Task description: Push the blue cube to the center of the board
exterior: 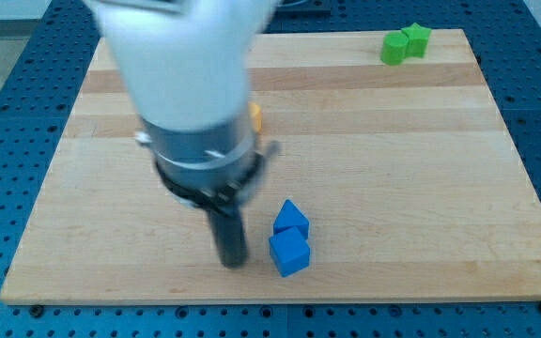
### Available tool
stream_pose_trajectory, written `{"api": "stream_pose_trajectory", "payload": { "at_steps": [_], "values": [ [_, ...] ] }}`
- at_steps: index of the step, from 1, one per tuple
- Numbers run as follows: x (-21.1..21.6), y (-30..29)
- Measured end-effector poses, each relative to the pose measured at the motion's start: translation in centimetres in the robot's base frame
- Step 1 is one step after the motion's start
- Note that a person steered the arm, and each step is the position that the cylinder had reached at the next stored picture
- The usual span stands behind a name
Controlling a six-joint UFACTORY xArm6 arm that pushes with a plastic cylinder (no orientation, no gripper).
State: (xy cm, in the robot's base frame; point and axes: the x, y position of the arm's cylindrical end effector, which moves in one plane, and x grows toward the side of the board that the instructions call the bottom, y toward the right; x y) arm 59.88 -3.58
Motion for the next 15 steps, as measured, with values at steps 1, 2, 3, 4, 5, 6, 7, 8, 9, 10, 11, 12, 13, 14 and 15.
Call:
{"api": "stream_pose_trajectory", "payload": {
  "at_steps": [1,2,3,4,5,6,7,8,9,10,11,12,13,14,15],
  "values": [
    [1.9,1.2],
    [1.9,1.9],
    [2.0,8.3],
    [2.0,9.9],
    [2.0,7.3],
    [1.9,5.8],
    [0.9,5.8],
    [-0.3,5.8],
    [-1.5,5.8],
    [-2.7,5.8],
    [-4.1,5.8],
    [-5.7,5.8],
    [-7.3,5.7],
    [-8.7,5.6],
    [-10.1,5.6]
  ]
}}
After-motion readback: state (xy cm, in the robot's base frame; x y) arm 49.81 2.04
